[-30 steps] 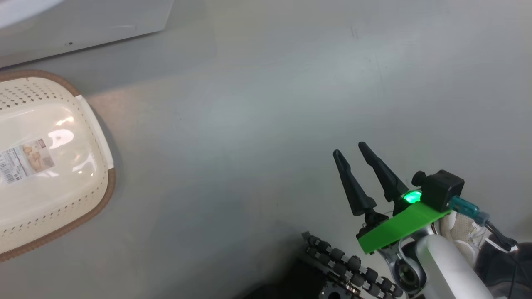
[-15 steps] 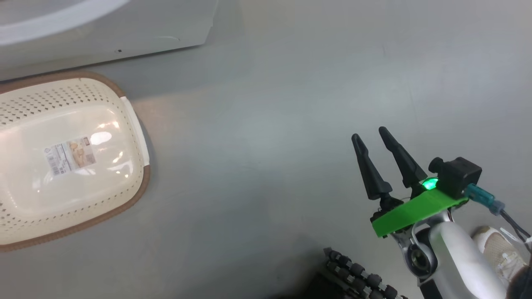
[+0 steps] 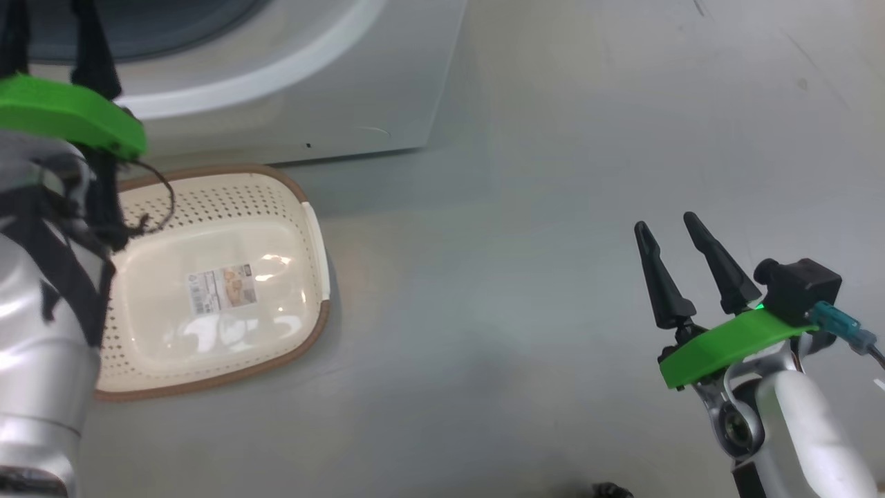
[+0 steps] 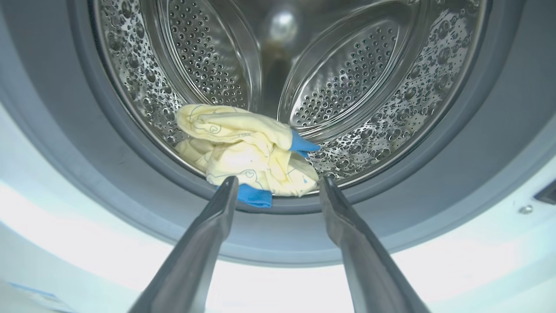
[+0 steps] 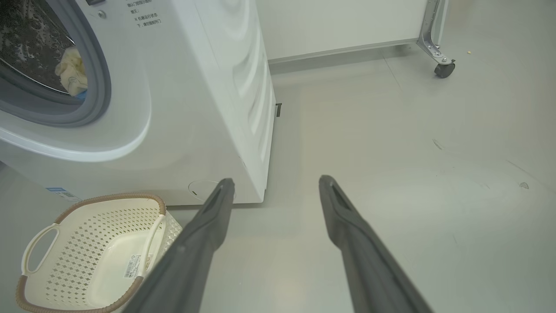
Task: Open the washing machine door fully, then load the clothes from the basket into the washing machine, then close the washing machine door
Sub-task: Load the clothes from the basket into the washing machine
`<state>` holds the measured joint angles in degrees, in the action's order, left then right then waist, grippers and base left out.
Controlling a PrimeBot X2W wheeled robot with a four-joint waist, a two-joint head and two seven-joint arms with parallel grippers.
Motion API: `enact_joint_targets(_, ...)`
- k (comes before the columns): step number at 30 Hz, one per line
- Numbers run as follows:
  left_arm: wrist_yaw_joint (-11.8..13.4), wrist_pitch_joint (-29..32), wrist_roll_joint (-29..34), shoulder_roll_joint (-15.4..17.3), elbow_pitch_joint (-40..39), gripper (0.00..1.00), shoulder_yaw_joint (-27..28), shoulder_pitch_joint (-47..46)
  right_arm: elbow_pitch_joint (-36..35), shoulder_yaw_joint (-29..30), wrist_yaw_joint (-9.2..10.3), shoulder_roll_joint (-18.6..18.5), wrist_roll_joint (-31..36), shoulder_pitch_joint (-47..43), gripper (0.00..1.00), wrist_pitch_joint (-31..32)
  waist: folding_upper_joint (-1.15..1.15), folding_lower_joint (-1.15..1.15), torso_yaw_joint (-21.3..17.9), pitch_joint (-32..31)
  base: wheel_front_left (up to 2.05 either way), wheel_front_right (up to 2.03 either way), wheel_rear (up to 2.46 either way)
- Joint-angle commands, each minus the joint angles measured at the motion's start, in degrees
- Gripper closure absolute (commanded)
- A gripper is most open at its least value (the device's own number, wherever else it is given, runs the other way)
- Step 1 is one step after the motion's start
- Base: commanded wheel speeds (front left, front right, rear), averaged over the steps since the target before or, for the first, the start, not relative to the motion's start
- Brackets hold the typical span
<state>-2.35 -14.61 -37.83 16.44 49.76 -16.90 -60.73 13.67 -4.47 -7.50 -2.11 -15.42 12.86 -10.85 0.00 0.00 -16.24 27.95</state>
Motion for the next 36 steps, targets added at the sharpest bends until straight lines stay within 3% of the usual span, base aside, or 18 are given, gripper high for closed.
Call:
enact_joint_targets(1,0.4,-0.4,1.0,1.5,-2.6,0.00,1.7,1.3,-2.1,-0.2,0.01,-0.8,0.7,-1.3,0.00,0.4,0.00,0.00,3.6,-4.0,0.00,0.00,0.00)
enact_joint_targets(9,2.9,-0.4,7.5,-3.0,-13.2,0.00,3.8,18.6,-6.3,4.3,0.01,-0.8,4.8,-4.9,0.00,6.2,0.00,0.00,10.8,-11.9,0.00,0.00,0.00)
enact_joint_targets(17,3.5,-0.4,12.0,-4.7,-20.4,0.00,3.7,30.5,-9.3,6.5,0.01,-0.8,6.1,-8.0,0.00,9.9,0.00,0.00,15.1,-16.9,0.00,0.00,0.00)
enact_joint_targets(36,5.3,-0.3,14.2,-4.5,-33.0,0.00,5.0,52.3,-12.6,7.2,0.01,-0.8,6.8,-14.2,0.00,14.3,0.00,0.00,18.6,-26.7,0.00,0.00,0.00)
